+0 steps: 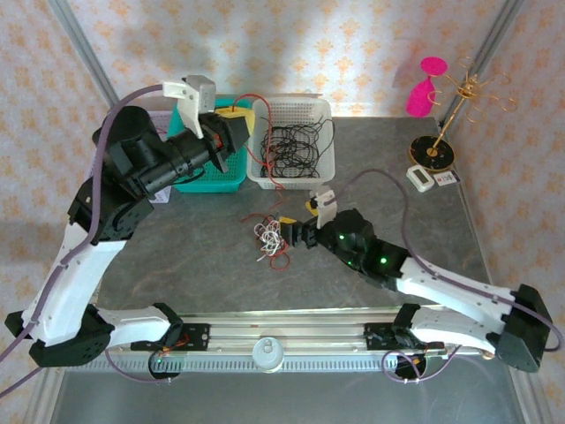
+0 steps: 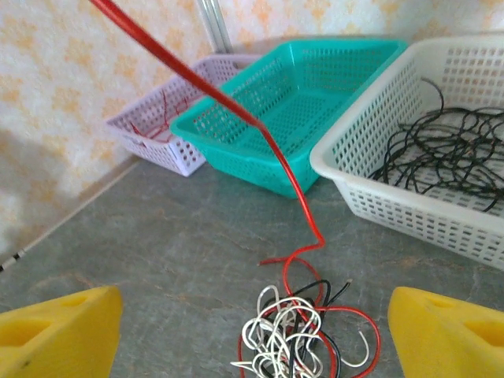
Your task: Untangle the cables
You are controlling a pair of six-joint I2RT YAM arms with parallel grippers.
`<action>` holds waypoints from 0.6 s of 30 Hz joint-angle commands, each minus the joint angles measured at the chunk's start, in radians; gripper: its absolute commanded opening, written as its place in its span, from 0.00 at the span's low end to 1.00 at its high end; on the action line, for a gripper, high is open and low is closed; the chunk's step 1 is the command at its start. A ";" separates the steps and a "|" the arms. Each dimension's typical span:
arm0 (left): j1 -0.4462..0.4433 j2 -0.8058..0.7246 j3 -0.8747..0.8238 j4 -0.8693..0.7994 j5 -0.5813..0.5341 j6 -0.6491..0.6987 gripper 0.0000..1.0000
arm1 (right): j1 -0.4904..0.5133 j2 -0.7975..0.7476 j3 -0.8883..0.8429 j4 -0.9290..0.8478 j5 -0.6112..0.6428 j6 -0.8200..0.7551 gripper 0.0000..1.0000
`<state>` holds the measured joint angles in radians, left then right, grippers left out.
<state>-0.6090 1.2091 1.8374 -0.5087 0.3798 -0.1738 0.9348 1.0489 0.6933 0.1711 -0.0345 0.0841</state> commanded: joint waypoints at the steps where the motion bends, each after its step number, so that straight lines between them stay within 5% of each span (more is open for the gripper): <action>1: -0.003 -0.007 0.047 0.007 0.055 -0.006 0.00 | -0.034 0.075 0.010 0.193 -0.017 0.016 0.86; 11: -0.003 0.007 0.136 0.017 0.101 -0.037 0.00 | -0.054 0.418 0.080 0.475 -0.003 0.093 0.73; 18: -0.003 0.032 0.242 -0.016 0.069 0.009 0.00 | -0.088 0.616 0.136 0.444 0.086 0.200 0.31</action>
<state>-0.6090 1.2392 2.0274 -0.5194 0.4629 -0.1848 0.8703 1.6253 0.8200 0.5789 -0.0063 0.2176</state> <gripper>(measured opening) 0.043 0.334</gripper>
